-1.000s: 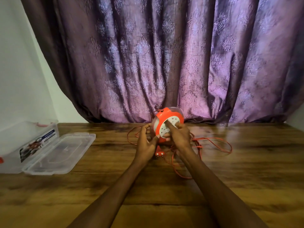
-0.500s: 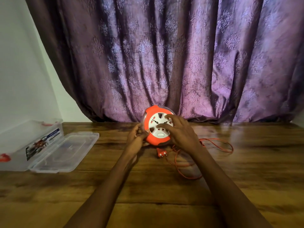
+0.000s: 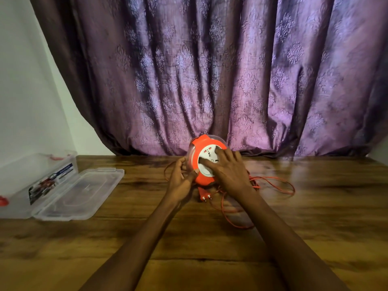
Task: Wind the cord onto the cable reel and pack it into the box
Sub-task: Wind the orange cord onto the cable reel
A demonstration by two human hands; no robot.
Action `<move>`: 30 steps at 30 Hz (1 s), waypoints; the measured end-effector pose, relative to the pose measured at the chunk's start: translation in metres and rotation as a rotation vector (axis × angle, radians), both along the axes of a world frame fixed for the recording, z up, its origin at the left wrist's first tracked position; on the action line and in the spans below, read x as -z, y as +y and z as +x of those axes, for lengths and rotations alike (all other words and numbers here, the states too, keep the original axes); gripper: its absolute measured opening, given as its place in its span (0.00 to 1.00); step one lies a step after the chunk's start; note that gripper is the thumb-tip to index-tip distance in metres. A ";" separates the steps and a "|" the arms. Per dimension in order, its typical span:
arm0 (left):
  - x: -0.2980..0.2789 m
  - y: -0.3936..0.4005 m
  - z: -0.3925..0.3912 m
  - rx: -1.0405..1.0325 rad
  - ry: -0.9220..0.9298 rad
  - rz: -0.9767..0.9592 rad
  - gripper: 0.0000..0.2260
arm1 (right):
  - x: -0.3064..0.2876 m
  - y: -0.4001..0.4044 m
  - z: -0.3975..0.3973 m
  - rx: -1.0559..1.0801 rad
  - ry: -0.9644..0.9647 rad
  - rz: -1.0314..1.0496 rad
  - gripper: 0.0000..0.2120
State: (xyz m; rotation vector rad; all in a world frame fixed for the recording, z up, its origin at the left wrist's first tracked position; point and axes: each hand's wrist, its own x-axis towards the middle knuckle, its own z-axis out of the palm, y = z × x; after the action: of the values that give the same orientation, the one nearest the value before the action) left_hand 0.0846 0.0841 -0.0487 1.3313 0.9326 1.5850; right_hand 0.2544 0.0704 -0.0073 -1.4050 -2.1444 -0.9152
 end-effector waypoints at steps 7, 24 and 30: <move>0.004 -0.004 0.016 -0.050 0.092 0.063 0.20 | 0.001 -0.006 -0.020 0.133 0.908 -0.191 0.32; -0.006 0.002 -0.002 -0.012 -0.149 -0.103 0.16 | 0.002 -0.005 0.005 0.008 0.758 -0.091 0.08; -0.020 -0.003 -0.038 0.096 -0.048 -0.181 0.14 | -0.006 0.000 0.010 -0.249 0.051 -0.001 0.24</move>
State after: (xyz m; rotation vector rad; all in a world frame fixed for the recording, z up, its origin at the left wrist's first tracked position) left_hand 0.0465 0.0812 -0.0285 1.1891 0.9449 1.4192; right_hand 0.2640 0.0706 -0.0013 -1.1156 -2.2186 -0.7753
